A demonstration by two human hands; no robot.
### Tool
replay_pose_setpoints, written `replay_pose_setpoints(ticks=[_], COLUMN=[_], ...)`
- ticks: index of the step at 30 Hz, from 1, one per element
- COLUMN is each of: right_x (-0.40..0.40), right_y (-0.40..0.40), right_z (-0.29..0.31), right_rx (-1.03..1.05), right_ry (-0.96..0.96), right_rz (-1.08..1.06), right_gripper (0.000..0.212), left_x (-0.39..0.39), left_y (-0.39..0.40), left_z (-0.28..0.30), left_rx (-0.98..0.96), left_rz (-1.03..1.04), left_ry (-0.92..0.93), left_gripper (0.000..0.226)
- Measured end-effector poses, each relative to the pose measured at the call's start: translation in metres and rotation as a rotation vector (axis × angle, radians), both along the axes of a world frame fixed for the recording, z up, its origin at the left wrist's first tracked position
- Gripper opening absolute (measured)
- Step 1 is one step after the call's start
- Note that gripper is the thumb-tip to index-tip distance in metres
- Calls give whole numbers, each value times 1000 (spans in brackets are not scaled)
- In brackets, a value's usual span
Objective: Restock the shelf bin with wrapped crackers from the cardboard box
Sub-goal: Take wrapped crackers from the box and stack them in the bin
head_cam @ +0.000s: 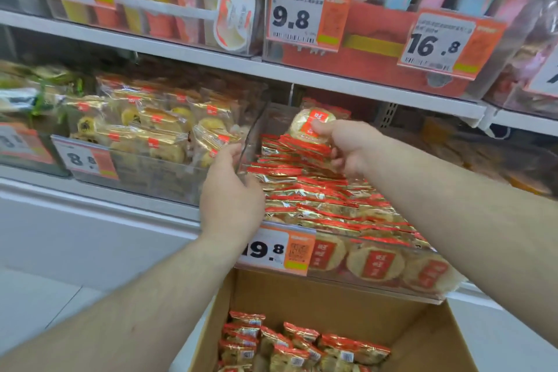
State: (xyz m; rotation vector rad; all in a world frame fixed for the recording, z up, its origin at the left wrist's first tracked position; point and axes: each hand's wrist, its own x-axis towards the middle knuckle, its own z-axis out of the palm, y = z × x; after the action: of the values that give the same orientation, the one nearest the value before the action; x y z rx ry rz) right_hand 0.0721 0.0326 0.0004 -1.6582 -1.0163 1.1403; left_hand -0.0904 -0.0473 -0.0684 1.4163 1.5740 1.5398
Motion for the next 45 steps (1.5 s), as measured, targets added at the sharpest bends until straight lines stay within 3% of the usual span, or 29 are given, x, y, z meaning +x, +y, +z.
replay_pose_setpoints(ticks=[7, 13, 17, 21, 28, 32, 36, 39, 45], right_x=[-16, -28, -34, -33, -39, -38, -33, -30, -27], right_y=[78, 100, 104, 104, 97, 90, 69, 49, -12], right_z=[-14, -32, -34, -36, -29, -28, -20, -14, -12], right_rx=[236, 337, 314, 241, 145, 157, 172, 197, 314], right_ry=[-164, -333, -634, -807, -854, -766, -772, -750, -676], right_rz=[-42, 39, -61, -31, 1, 20, 40, 21, 4], right_gripper=[59, 51, 62, 53, 47, 35, 41, 50, 25], left_x=[-3, -4, -5, -5, -3, -3, -5, -4, 6], left_y=[6, 11, 12, 10, 6, 1, -5, -11, -29], left_z=[-8, -9, -9, -7, -2, 2, 5, 8, 6], left_rx=[21, 7, 0, -8, -22, -46, -7, 100, 337], left_rz=[32, 30, 27, 32, 39, 11, 6, 74, -3], left_ry=[18, 20, -2, 2, 5, 29, 44, 187, 423], left_gripper=[39, 38, 35, 34, 33, 35, 39, 40, 36])
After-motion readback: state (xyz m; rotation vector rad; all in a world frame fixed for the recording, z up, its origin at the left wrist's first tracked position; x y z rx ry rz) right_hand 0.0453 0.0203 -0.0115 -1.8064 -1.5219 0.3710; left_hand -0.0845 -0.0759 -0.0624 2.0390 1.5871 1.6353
